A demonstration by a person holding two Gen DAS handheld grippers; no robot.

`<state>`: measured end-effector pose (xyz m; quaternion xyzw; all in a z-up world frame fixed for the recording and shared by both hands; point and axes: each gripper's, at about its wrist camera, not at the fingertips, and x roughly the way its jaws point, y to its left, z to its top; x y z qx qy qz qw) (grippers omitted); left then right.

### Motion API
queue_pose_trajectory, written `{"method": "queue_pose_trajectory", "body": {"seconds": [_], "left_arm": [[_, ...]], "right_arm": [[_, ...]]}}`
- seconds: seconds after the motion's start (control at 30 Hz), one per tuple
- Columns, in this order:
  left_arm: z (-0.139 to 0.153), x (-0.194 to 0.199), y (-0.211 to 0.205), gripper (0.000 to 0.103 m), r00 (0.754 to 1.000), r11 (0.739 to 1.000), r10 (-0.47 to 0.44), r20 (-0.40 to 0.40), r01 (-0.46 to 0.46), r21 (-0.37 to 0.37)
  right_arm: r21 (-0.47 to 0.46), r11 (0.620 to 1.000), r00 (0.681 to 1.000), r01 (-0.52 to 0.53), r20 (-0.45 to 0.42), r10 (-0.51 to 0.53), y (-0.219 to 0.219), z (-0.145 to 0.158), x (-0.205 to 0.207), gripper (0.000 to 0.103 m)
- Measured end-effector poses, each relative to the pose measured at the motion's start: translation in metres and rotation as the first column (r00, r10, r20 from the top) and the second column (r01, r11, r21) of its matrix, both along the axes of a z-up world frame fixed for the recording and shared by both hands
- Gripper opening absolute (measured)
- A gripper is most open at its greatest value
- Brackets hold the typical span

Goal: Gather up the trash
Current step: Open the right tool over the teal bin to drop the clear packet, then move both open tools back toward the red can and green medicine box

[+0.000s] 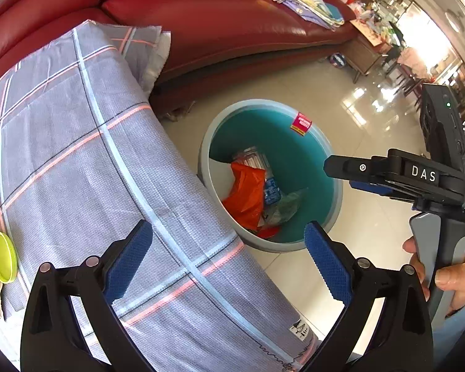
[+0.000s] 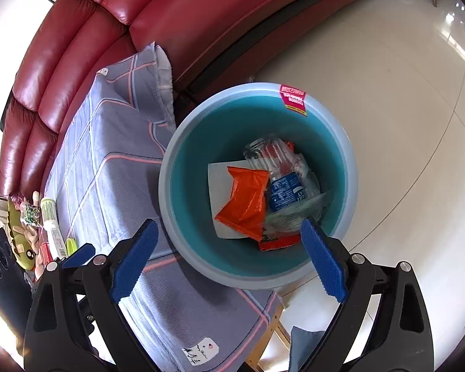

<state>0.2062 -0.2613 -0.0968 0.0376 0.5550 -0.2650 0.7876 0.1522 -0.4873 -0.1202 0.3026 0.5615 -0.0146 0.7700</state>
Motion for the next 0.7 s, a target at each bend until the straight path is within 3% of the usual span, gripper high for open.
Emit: {"method": "queue_pose_trajectory", "body": {"seconds": [0.7], "left_arm": [[0.02,-0.017,0.089,0.099,0.992,0.99,0.127,0.023,-0.125,-0.059]], "right_arm": [[-0.041,0.995,0.996,-0.087,0.033,0.088,0.071,0.034,0.0,0.089]]}}
